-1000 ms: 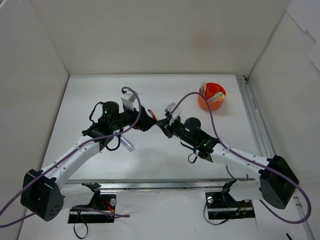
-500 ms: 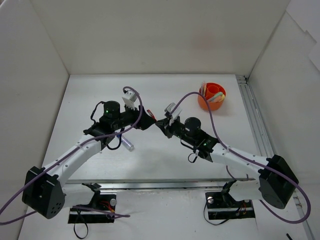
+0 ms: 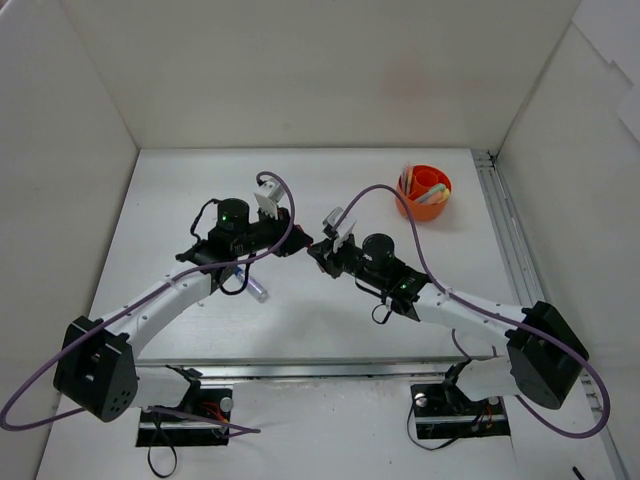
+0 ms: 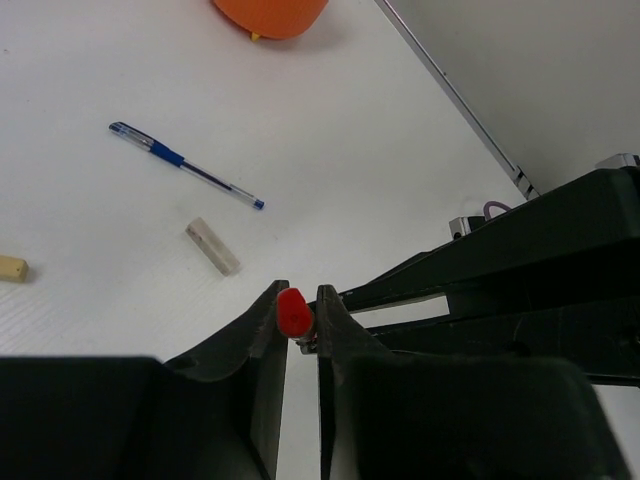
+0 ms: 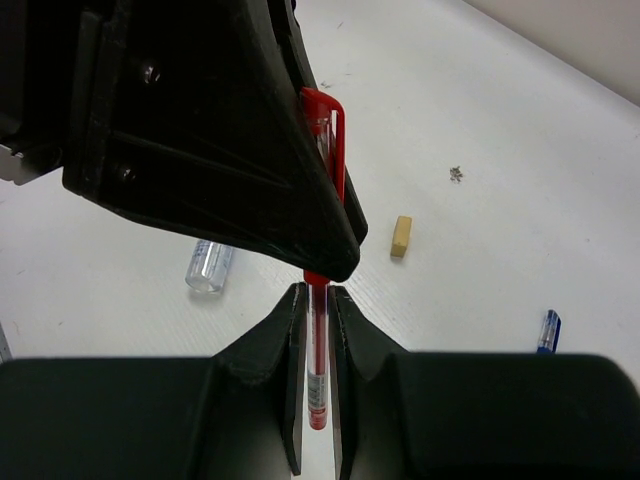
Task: Sort the stationery into containers
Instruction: Place the pen in the storage box.
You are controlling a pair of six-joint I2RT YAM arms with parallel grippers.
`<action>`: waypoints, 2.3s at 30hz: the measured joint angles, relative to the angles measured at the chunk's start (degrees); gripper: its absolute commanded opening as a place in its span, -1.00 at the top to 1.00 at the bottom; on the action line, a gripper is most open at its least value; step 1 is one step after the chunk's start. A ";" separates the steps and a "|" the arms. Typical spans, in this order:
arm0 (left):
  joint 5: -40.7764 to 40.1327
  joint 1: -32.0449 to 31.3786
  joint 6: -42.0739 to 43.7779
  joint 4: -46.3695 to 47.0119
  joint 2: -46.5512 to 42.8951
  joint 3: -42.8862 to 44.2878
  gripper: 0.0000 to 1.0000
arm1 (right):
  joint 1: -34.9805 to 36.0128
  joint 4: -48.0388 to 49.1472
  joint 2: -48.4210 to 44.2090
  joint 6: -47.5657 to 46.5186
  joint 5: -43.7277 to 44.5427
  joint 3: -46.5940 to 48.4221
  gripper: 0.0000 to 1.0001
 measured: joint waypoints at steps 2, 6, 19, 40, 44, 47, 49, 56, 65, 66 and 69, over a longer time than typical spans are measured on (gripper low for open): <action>0.11 0.00 -0.09 0.09 -0.04 0.00 1.00 | 0.00 0.02 0.04 0.00 0.02 0.15 0.75; -0.02 -0.33 -0.13 0.55 -0.26 0.00 1.00 | 0.02 0.00 0.22 0.57 -0.37 0.70 0.31; -0.07 -0.94 -0.39 1.29 -1.46 -0.02 1.00 | -0.11 -0.15 1.92 1.31 -0.09 2.29 0.98; -9.70 -1.18 3.87 -4.74 -9.70 1.44 -0.99 | -17.64 -0.85 1.92 -2.93 10.95 6.80 1.00; -12.98 1.95 4.87 -5.62 -13.88 0.70 -0.99 | -26.51 1.81 4.00 -3.50 9.29 12.55 1.00; -15.23 4.46 5.51 -6.67 -14.47 0.59 -0.99 | -33.03 5.46 8.55 -3.45 5.68 16.92 1.00; -16.44 6.10 5.88 -7.41 -13.84 0.59 -0.99 | -36.76 7.15 13.14 -3.34 3.37 20.41 1.00; -17.27 10.19 6.12 -9.27 -8.90 0.63 -0.99 | -43.43 9.40 32.33 -1.57 -4.33 35.56 1.00; -14.84 13.84 6.08 -10.47 -0.04 4.15 -0.99 | -45.62 9.84 44.30 0.70 -5.81 43.45 1.00; -14.45 14.05 6.05 -10.43 0.74 4.68 -0.99 | -45.90 9.81 44.76 1.14 -6.08 43.45 1.00; -13.05 14.56 6.01 -10.38 2.73 5.86 -0.99 | -47.15 9.86 45.09 1.73 -6.54 43.06 0.98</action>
